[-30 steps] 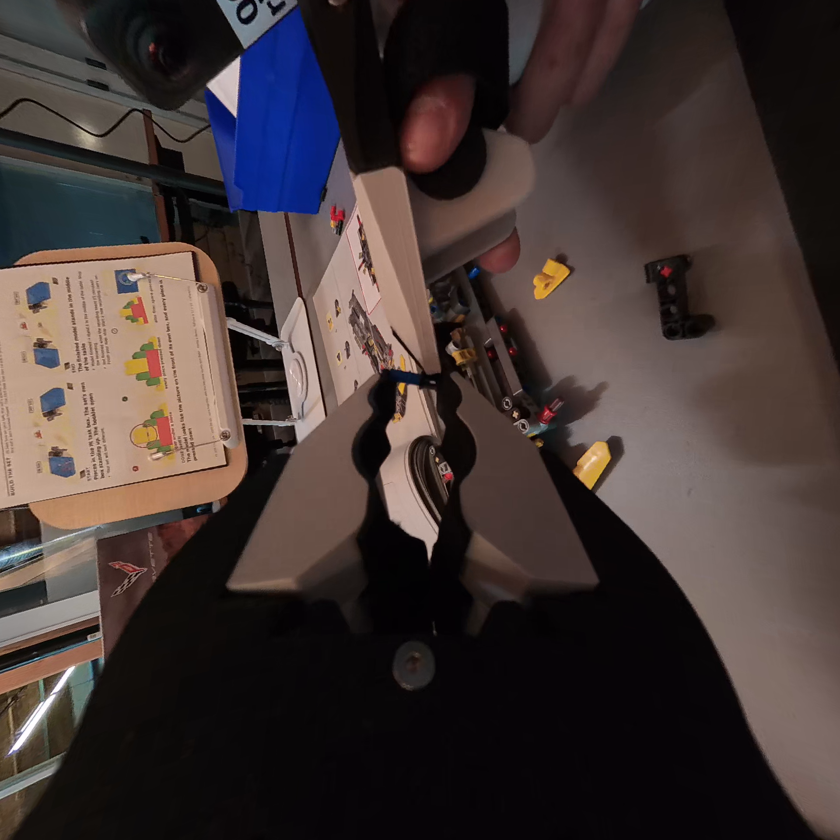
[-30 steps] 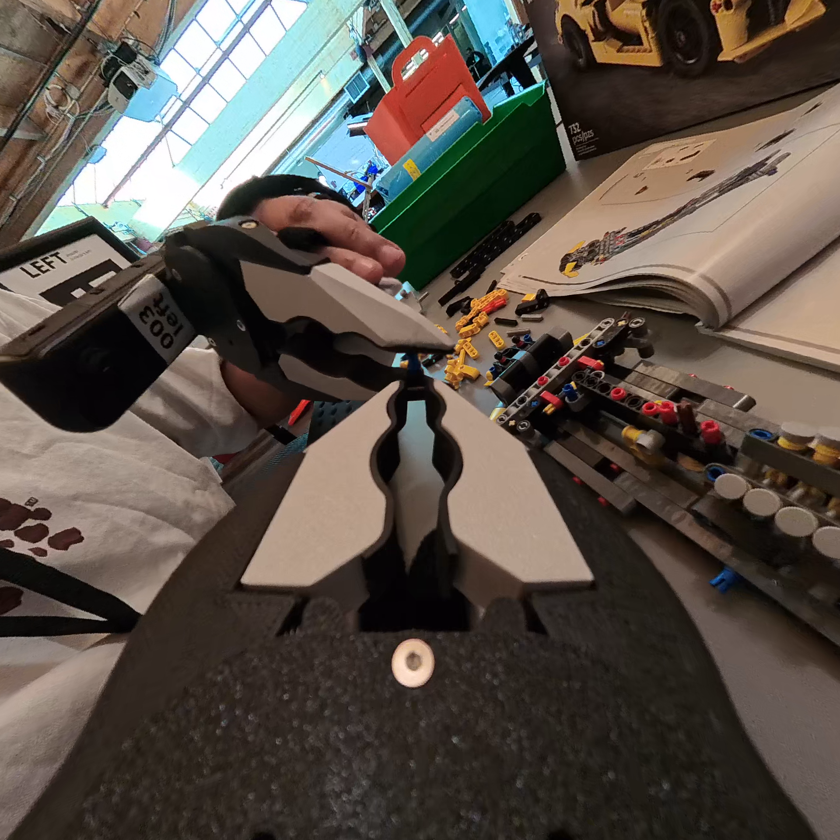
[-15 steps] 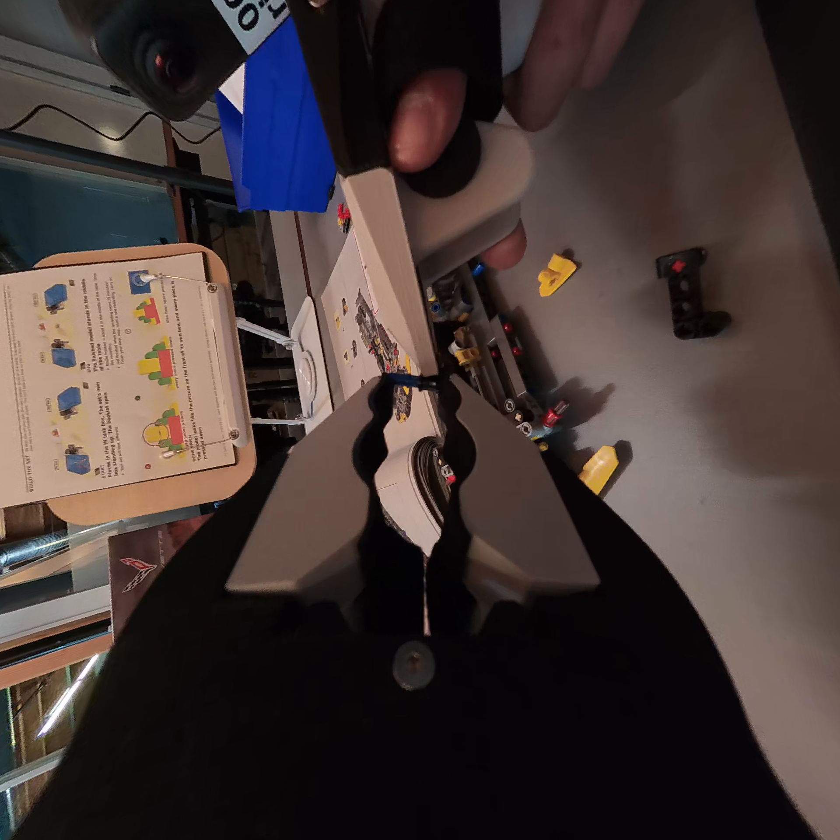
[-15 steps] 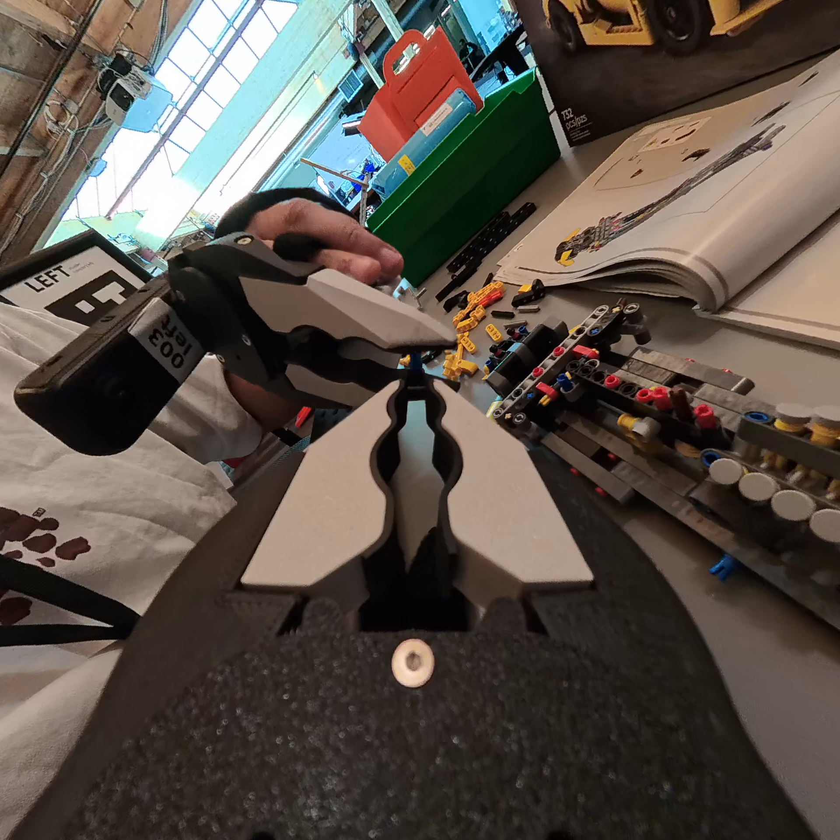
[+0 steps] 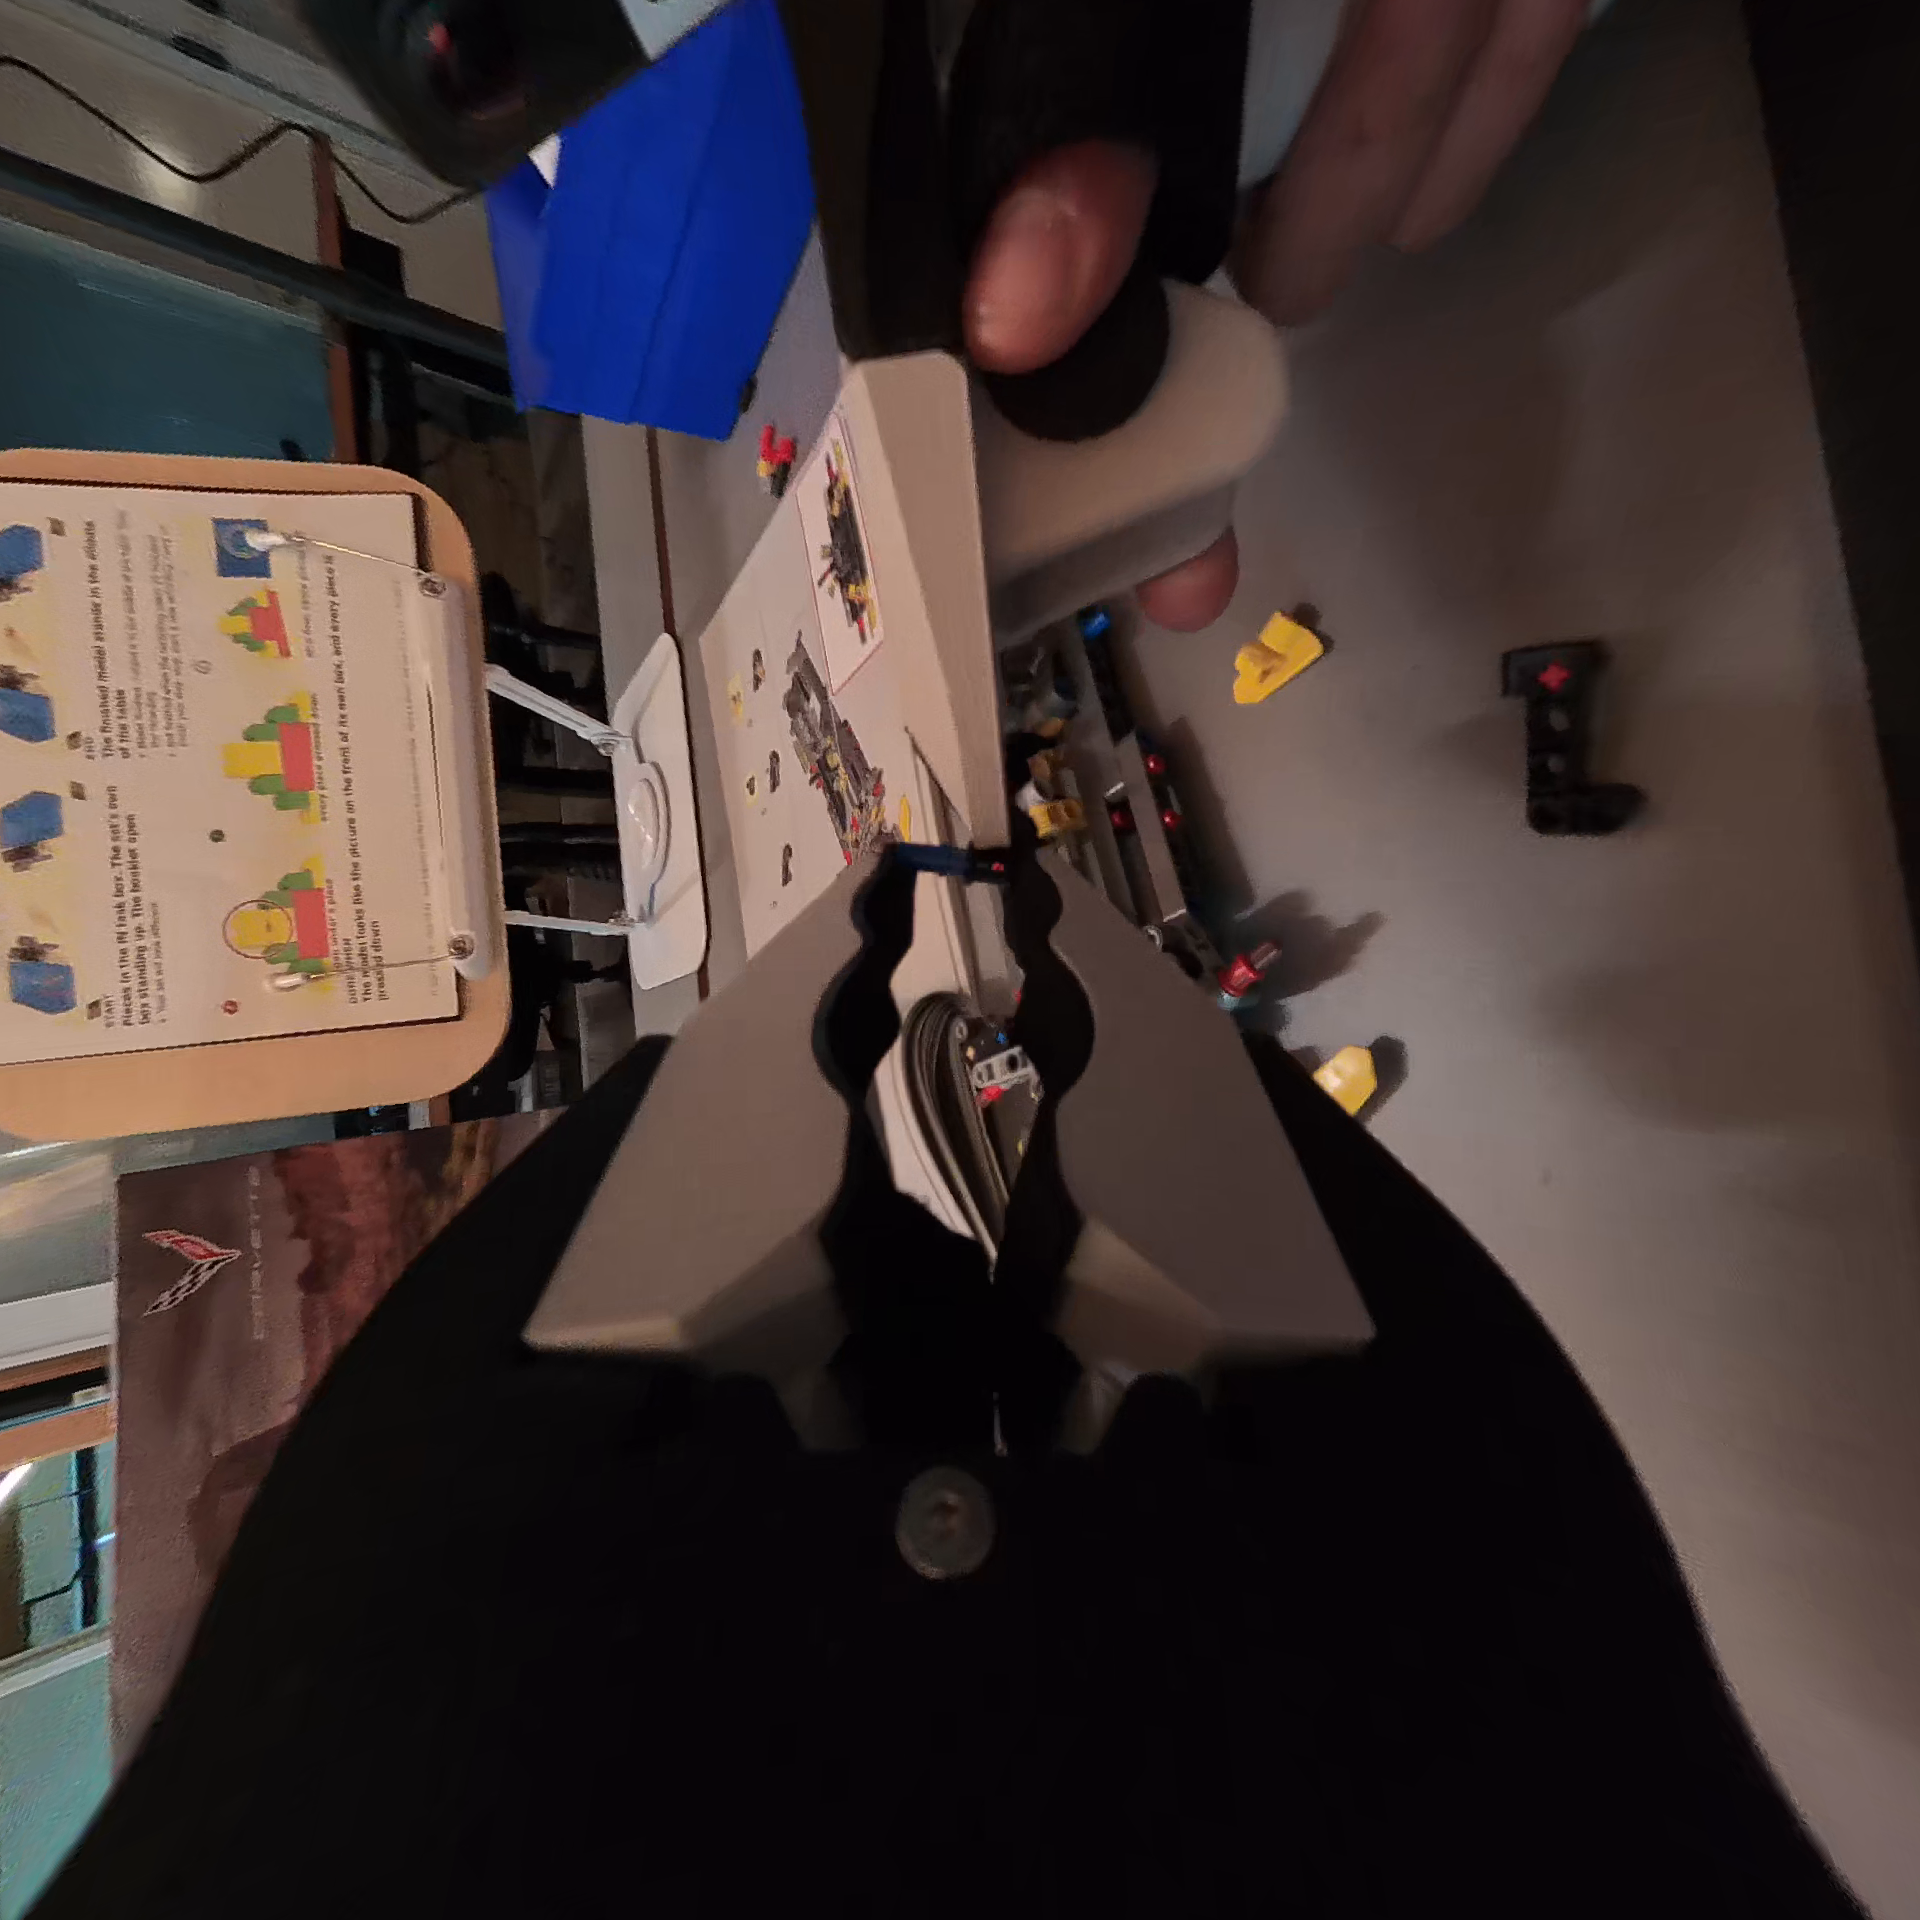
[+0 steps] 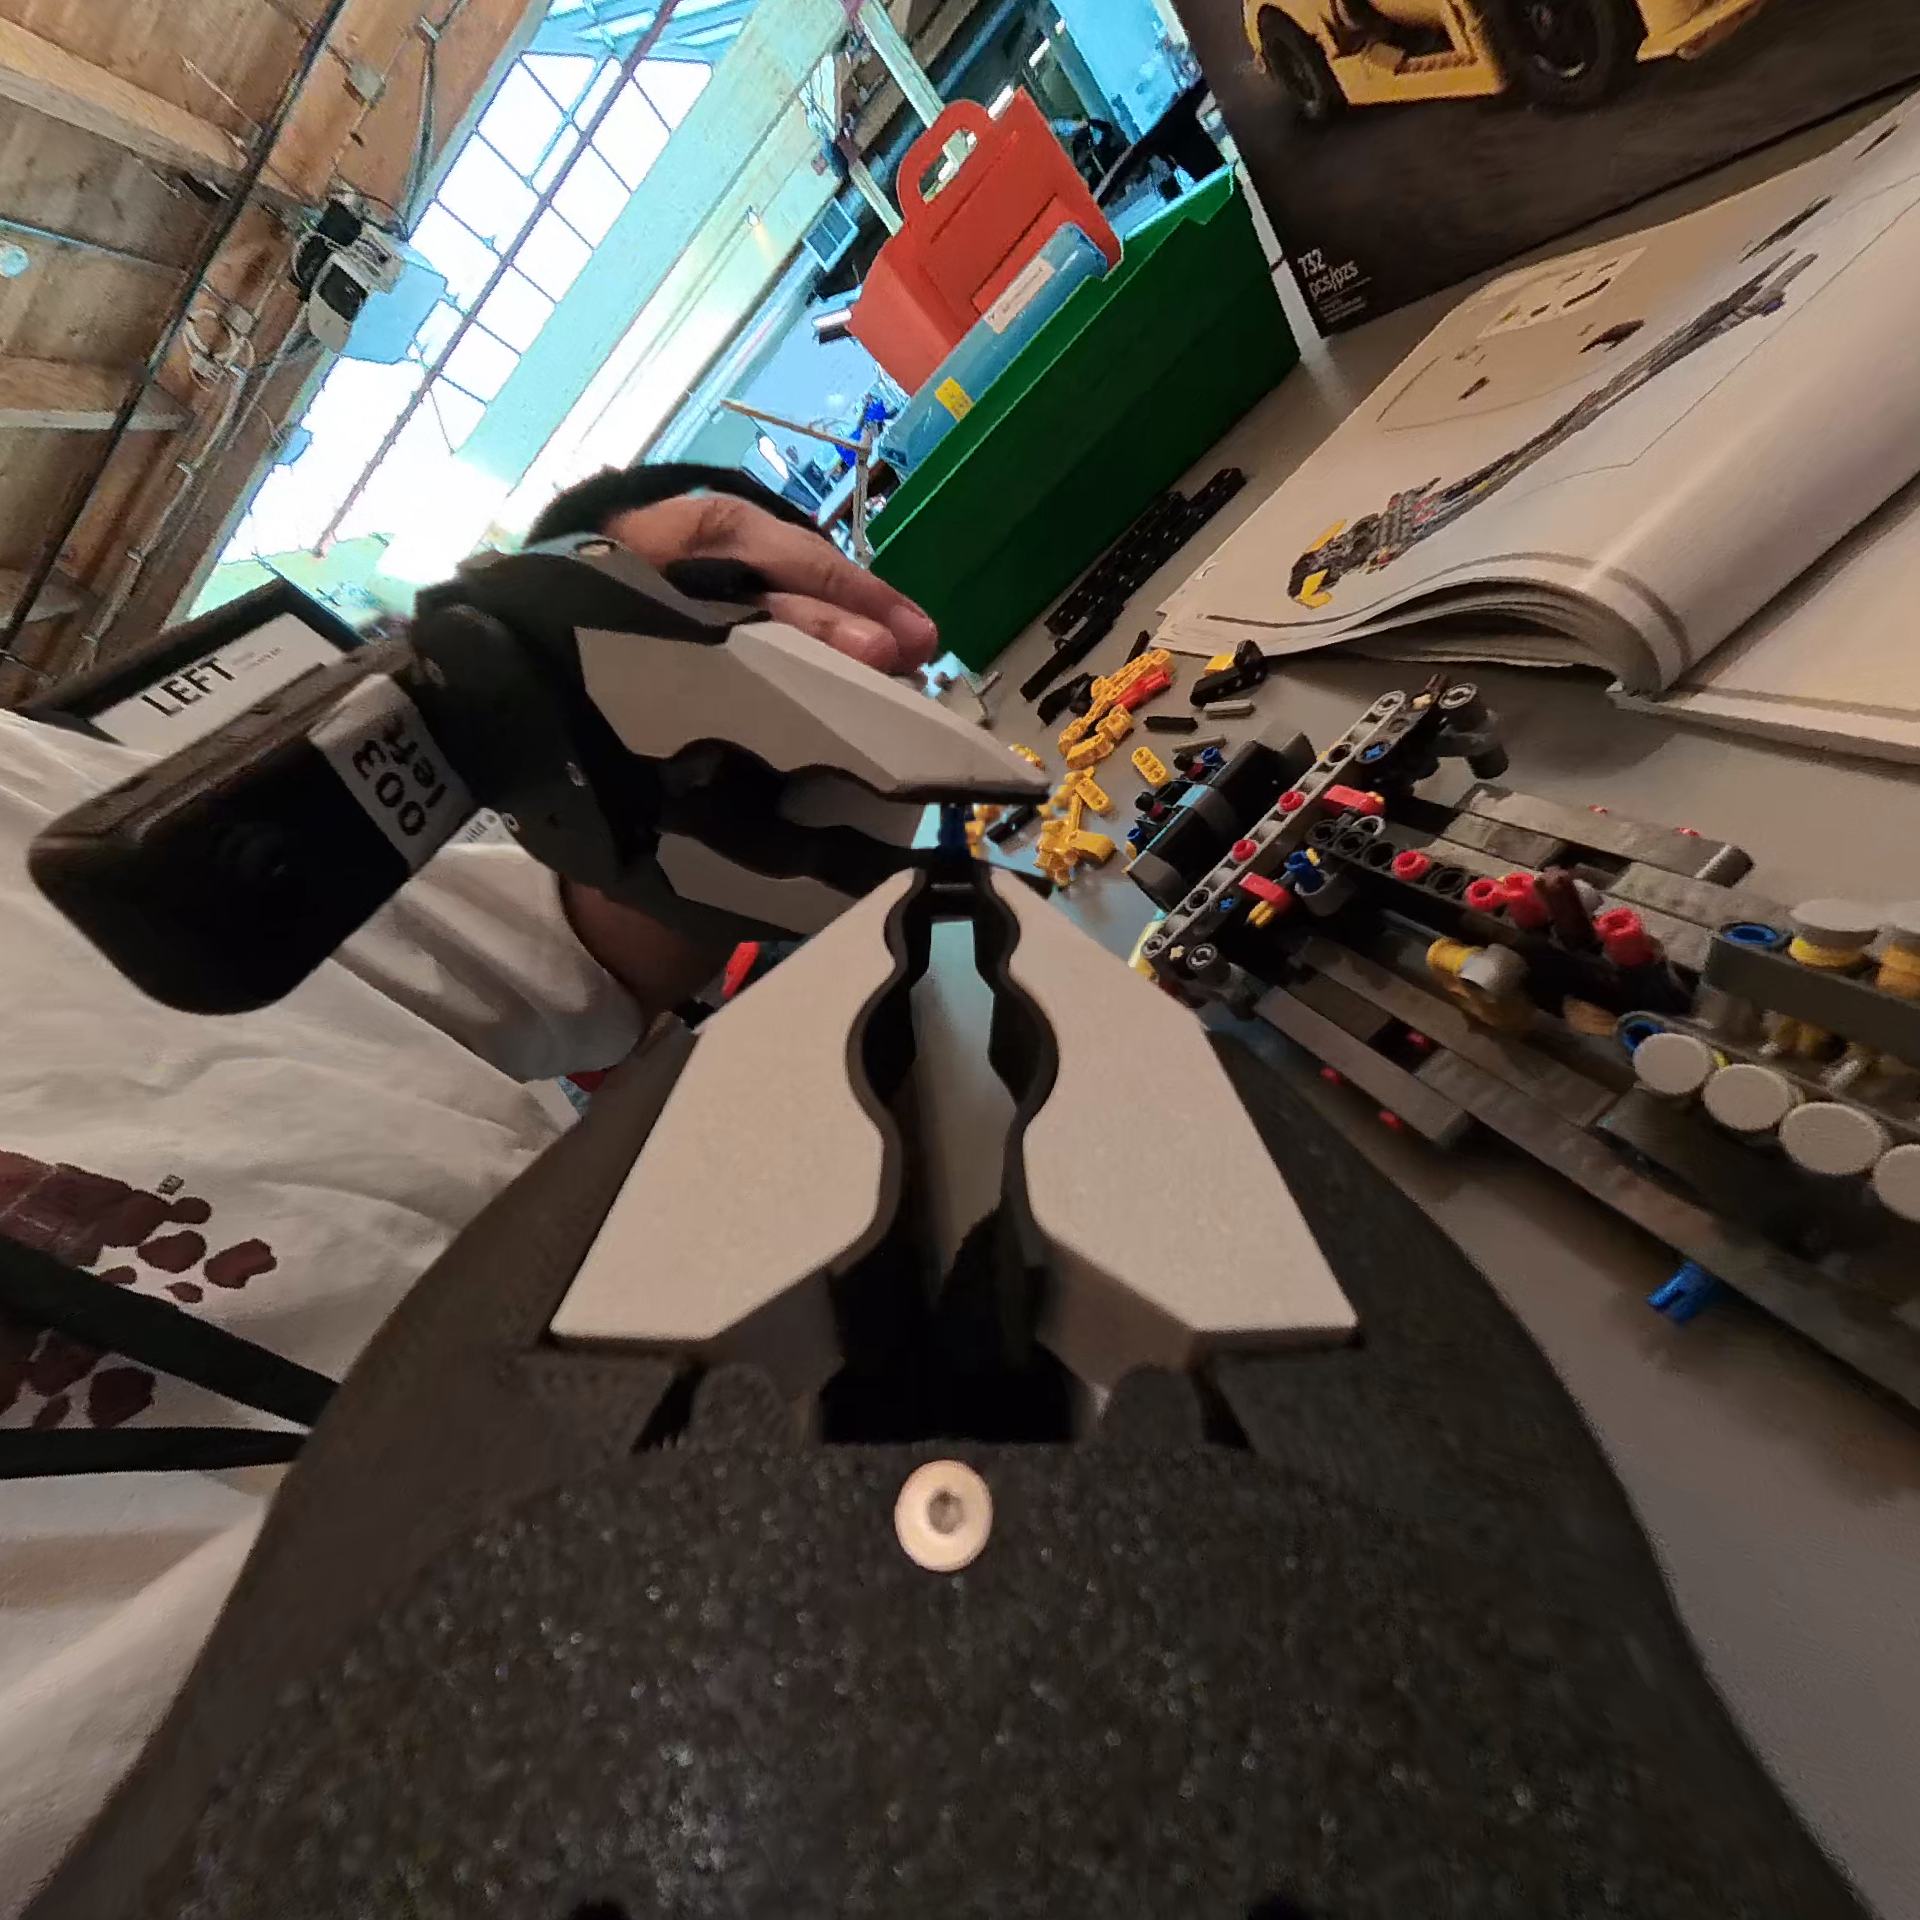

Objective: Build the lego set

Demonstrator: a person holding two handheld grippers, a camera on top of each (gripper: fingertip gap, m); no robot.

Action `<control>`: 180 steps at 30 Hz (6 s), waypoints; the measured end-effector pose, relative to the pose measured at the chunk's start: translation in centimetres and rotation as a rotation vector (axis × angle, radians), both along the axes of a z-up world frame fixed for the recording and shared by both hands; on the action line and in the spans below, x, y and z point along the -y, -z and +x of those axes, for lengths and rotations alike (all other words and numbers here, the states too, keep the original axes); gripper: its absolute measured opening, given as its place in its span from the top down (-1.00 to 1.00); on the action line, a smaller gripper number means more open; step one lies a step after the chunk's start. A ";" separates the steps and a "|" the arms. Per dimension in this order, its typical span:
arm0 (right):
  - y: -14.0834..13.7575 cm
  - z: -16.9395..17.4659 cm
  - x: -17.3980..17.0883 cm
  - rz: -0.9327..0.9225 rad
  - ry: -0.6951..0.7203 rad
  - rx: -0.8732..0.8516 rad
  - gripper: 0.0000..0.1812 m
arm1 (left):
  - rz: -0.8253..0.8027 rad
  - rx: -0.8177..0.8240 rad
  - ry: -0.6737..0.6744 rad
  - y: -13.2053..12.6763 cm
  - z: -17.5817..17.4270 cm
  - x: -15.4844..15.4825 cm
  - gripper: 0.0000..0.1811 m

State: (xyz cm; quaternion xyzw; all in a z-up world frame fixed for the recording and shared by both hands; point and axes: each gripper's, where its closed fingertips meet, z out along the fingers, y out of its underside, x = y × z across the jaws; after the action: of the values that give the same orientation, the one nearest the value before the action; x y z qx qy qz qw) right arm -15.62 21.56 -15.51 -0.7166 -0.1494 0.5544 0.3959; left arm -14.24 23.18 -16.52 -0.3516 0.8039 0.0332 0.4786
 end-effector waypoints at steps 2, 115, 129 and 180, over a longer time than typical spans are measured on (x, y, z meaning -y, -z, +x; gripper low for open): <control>0.4 0.0 0.0 -0.017 -0.009 0.021 0.93 | -0.003 -0.002 0.005 0.4 0.0 0.1 0.82; -6.0 1.5 -0.9 1.020 0.609 0.643 0.93 | -1.819 0.677 0.134 -6.8 0.9 1.9 0.93; -6.4 -0.3 2.3 0.748 0.280 0.215 0.56 | -1.529 0.570 0.226 -6.3 -0.2 3.1 0.94; -4.8 0.4 2.3 0.497 0.066 0.035 0.68 | -1.234 0.429 0.226 -3.3 0.3 4.9 0.94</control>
State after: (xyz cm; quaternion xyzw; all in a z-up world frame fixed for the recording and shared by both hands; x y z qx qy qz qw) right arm -15.19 19.30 -10.73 -0.6112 -0.2644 0.4750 0.5752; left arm -13.91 18.32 -13.24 -0.4735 0.5941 -0.5546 0.3395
